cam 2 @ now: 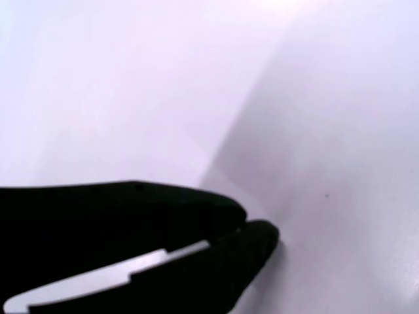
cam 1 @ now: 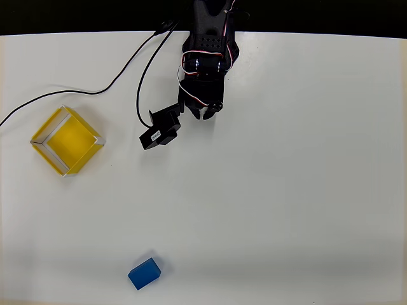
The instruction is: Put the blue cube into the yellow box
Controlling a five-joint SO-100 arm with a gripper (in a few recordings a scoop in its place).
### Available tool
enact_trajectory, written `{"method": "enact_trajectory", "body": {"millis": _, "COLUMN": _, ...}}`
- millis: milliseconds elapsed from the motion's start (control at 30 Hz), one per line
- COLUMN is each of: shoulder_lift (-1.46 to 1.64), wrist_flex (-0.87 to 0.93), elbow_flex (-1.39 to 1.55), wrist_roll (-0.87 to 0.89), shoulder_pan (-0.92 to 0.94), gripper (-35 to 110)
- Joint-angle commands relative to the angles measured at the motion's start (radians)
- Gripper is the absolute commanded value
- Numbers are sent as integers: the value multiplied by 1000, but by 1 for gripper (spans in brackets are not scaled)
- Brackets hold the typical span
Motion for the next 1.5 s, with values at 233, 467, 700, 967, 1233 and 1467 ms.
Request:
{"method": "enact_trajectory", "body": {"millis": 233, "shoulder_lift": 29, "wrist_flex": 14, "elbow_flex": 28, "wrist_roll": 25, "shoulder_pan": -18, "gripper": 0}}
{"method": "enact_trajectory", "body": {"millis": 467, "shoulder_lift": 28, "wrist_flex": -29, "elbow_flex": 28, "wrist_roll": -26, "shoulder_pan": 23, "gripper": 2}}
{"method": "enact_trajectory", "body": {"millis": 700, "shoulder_lift": -78, "wrist_flex": -442, "elbow_flex": -64, "wrist_roll": -110, "shoulder_pan": 149, "gripper": 20}}
{"method": "enact_trajectory", "body": {"millis": 967, "shoulder_lift": -552, "wrist_flex": -1008, "elbow_flex": -305, "wrist_roll": -44, "shoulder_pan": 227, "gripper": 35}}
{"method": "enact_trajectory", "body": {"millis": 1233, "shoulder_lift": -960, "wrist_flex": -1103, "elbow_flex": -749, "wrist_roll": 138, "shoulder_pan": 265, "gripper": 34}}
{"method": "enact_trajectory", "body": {"millis": 1467, "shoulder_lift": -1278, "wrist_flex": -1091, "elbow_flex": -1071, "wrist_roll": 252, "shoulder_pan": 301, "gripper": 48}}
